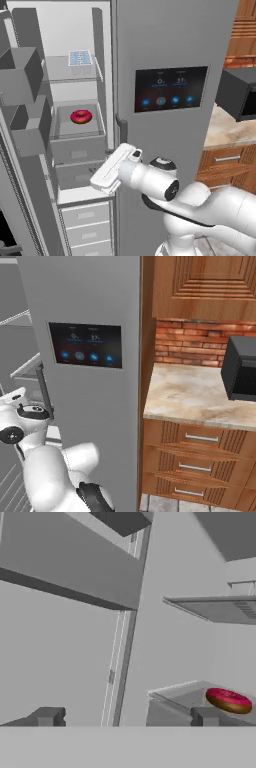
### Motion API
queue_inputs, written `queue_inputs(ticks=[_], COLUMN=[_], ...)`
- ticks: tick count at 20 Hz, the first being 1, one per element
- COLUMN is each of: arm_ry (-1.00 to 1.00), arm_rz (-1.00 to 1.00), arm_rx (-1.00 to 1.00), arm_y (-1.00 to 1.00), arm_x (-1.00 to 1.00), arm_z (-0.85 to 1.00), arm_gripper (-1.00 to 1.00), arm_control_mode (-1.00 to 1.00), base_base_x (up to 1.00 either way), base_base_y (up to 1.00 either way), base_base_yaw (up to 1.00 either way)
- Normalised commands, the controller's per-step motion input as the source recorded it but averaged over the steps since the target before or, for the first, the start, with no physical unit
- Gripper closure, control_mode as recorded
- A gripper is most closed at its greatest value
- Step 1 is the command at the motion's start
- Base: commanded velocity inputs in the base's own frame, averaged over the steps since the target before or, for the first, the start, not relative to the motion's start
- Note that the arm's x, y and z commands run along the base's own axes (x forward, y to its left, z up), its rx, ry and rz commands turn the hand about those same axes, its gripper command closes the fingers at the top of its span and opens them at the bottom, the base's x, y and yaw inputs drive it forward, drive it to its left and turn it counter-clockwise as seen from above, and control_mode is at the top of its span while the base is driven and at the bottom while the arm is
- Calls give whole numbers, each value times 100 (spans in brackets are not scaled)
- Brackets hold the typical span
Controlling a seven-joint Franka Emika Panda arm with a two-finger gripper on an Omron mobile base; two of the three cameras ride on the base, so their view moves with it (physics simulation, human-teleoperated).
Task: Open the freezer door, pick up the ice cube tray from the freezer, and place it on the dining counter.
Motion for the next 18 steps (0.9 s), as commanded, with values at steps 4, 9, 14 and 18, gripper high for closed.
queue_inputs(ticks=[4, 9, 14, 18], arm_ry=[8, 15, 22, 18], arm_rz=[-43, -37, -29, -20], arm_rx=[0, 0, 0, 0], arm_y=[-99, -89, -78, -87], arm_x=[-15, -1, -2, -25], arm_z=[71, 93, 86, 54], arm_gripper=[-100, -100, -100, -100], arm_control_mode=[-100, -100, -100, -100], base_base_x=[0, 0, 0, 0], base_base_y=[0, 0, 0, 0], base_base_yaw=[0, 0, 0, 0])
